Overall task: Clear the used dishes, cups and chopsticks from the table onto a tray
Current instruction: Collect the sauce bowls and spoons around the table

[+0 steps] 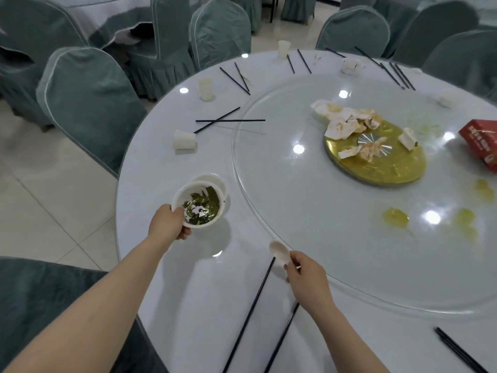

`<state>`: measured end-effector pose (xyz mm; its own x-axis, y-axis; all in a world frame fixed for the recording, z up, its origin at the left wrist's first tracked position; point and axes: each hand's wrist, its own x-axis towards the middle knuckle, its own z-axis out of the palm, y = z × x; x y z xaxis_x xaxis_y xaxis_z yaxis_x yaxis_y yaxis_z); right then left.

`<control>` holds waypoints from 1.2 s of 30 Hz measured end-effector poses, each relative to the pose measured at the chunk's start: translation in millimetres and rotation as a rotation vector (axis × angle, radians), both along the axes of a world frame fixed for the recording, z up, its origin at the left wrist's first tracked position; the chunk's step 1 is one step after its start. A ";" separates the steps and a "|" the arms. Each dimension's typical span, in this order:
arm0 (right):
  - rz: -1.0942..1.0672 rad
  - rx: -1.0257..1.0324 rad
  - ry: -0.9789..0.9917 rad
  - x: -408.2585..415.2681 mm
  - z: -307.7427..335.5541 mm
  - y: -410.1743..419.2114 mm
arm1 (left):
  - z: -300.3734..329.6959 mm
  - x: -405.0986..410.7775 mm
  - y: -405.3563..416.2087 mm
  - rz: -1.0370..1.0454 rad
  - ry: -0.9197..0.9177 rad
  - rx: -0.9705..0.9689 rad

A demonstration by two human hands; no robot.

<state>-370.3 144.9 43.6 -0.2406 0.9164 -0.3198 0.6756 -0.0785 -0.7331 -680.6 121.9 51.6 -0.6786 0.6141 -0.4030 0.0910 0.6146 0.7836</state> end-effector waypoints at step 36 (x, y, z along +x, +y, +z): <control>-0.077 0.087 0.009 -49.4 41.7 -44.9 | 64.7 -28.4 -80.3 -0.111 -0.036 0.142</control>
<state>-419.7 100.0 85.3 -0.1710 0.9564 -0.2367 0.6634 -0.0659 -0.7453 -709.0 41.6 116.3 -0.5904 0.7366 -0.3299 0.1224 0.4857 0.8655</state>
